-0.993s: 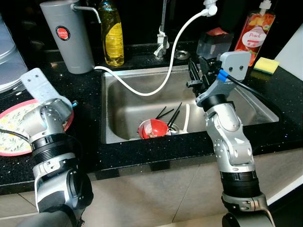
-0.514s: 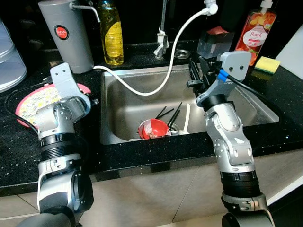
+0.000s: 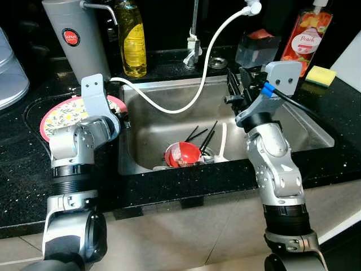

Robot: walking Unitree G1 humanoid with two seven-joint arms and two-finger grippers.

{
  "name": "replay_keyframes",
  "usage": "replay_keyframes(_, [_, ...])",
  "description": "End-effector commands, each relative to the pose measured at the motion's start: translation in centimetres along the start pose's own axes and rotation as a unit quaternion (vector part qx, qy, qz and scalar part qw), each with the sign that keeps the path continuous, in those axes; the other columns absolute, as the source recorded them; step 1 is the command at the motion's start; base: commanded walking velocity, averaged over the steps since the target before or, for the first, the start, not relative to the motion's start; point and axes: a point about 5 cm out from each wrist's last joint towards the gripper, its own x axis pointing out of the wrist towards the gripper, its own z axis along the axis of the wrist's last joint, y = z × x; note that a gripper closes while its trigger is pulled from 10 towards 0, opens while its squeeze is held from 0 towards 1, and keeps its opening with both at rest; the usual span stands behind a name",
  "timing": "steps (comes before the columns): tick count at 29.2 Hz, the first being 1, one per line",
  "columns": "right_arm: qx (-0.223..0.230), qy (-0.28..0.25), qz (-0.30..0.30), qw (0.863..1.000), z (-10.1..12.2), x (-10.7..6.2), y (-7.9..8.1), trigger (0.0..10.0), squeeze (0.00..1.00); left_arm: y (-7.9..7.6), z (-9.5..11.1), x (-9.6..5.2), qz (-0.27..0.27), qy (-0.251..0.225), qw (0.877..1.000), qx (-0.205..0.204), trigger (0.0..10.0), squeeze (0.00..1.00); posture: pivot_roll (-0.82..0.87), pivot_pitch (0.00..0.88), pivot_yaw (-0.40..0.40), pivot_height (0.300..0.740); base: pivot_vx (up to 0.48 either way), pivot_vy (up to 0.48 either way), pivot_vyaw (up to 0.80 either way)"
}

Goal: Kitchen organization

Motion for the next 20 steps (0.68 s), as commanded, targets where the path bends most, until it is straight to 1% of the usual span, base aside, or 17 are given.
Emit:
replay_keyframes(1, [0.000, 0.007, 0.000, 1.000, -0.3, 0.0, 0.0, 10.0, 0.00, 0.1, 1.9, -0.8, 0.013, -0.070, 0.996, 0.054, 10.0, 0.00, 0.06, 0.007, 0.022, 0.740, 0.000, 0.000, 0.00])
replay_keyframes(2, [0.000, 0.007, 0.000, 1.000, -0.3, 0.0, 0.0, 10.0, 0.00, -0.3, 3.1, -1.4, 0.000, -0.111, 0.990, 0.087, 10.0, 0.00, 0.06, 0.007, 0.022, 0.740, 0.000, 0.000, 0.00])
replay_keyframes(3, [0.000, 0.007, 0.000, 1.000, -0.3, 0.0, 0.0, 10.0, 0.00, -1.0, 4.0, -2.1, -0.027, -0.144, 0.982, 0.118, 10.0, 0.00, 0.06, 0.007, 0.022, 0.740, 0.000, 0.000, 0.00])
replay_keyframes(4, [0.000, 0.007, 0.000, 1.000, -0.3, 0.0, 0.0, 10.0, 0.00, -1.0, 4.0, -2.1, -0.027, -0.144, 0.982, 0.118, 10.0, 0.00, 0.06, 0.007, 0.022, 0.740, 0.000, 0.000, 0.00])
replay_keyframes(5, [0.000, 0.007, 0.000, 1.000, -0.3, 0.0, 0.1, 10.0, 0.00, -1.7, 4.9, -2.9, -0.049, -0.182, 0.967, 0.171, 10.0, 0.00, 0.06, 0.007, 0.022, 0.740, 0.000, 0.000, 0.00])
replay_keyframes(6, [0.001, 0.007, 0.000, 1.000, -0.3, 0.0, 0.1, 10.0, 0.00, -2.2, 5.5, -3.6, -0.054, -0.215, 0.947, 0.233, 10.0, 0.00, 0.06, 0.007, 0.022, 0.740, 0.000, 0.000, 0.00])
replay_keyframes(7, [0.001, 0.007, 0.001, 1.000, -0.3, 0.0, 0.1, 10.0, 0.00, -2.4, 5.8, -3.9, -0.044, -0.239, 0.922, 0.302, 10.0, 0.00, 0.06, 0.007, 0.022, 0.740, 0.000, 0.000, 0.00])
replay_keyframes(8, [0.001, 0.007, 0.001, 1.000, -0.3, 0.0, 0.1, 10.0, 0.00, -2.4, 5.8, -3.9, -0.044, -0.239, 0.922, 0.302, 10.0, 0.00, 0.06, 0.007, 0.022, 0.740, 0.000, 0.000, 0.00])
replay_keyframes(9, [0.002, 0.007, 0.001, 1.000, -0.4, 0.0, 0.2, 10.0, 0.00, -2.5, 5.6, -4.0, -0.038, -0.243, 0.897, 0.367, 10.0, 0.00, 0.06, 0.007, 0.022, 0.740, 0.000, 0.000, 0.00])
replay_keyframes(10, [0.003, 0.008, 0.003, 1.000, -0.4, 0.0, 0.3, 10.0, 0.00, -2.5, 5.5, -4.0, -0.037, -0.245, 0.878, 0.409, 10.0, 0.00, 0.07, 0.012, 0.022, 0.740, 0.000, 0.000, 0.00])
replay_keyframes(11, [0.004, 0.008, 0.004, 1.000, -0.5, 0.0, 0.5, 10.0, 0.00, -2.5, 5.1, -4.0, -0.045, -0.240, 0.864, 0.440, 10.0, 0.00, 0.07, 0.012, 0.022, 0.740, 0.000, 0.000, 0.00])
replay_keyframes(12, [0.004, 0.008, 0.004, 1.000, -0.5, 0.0, 0.5, 10.0, 0.00, -2.5, 5.1, -4.0, -0.045, -0.240, 0.864, 0.440, 10.0, 0.00, 0.07, 0.012, 0.022, 0.740, 0.000, 0.000, 0.00])
replay_keyframes(14, [0.006, 0.009, 0.007, 1.000, -0.5, 0.0, 0.7, 10.0, 0.00, -2.5, 4.5, -4.0, -0.069, -0.230, 0.847, 0.473, 10.0, 0.00, 0.07, 0.013, 0.023, 0.740, 0.000, 0.000, 0.00])
replay_keyframes(16, [0.006, 0.009, 0.008, 1.000, -0.5, 0.0, 0.7, 10.0, 0.00, -2.3, 3.7, -4.0, -0.100, -0.204, 0.830, 0.510, 10.0, 0.00, 0.07, 0.013, 0.023, 0.740, 0.000, 0.000, 0.00])
replay_keyframes(17, [0.006, 0.009, 0.008, 1.000, -0.5, 0.0, 0.7, 10.0, 0.00, -2.3, 3.7, -4.0, -0.100, -0.204, 0.830, 0.510, 10.0, 0.00, 0.07, 0.013, 0.023, 0.740, 0.000, 0.000, 0.00])
replay_keyframes(19, [0.005, 0.009, 0.006, 1.000, -0.5, 0.0, 0.6, 10.0, 0.00, -1.5, 3.1, -4.2, -0.130, -0.164, 0.810, 0.549, 10.0, 0.00, 0.07, 0.013, 0.023, 0.740, 0.000, 0.000, 0.00])
replay_keyframes(20, [0.005, 0.009, 0.006, 1.000, -0.5, 0.0, 0.6, 10.0, 0.00, -1.5, 3.1, -4.2, -0.130, -0.164, 0.810, 0.549, 10.0, 0.00, 0.07, 0.013, 0.023, 0.740, 0.000, 0.000, 0.00])
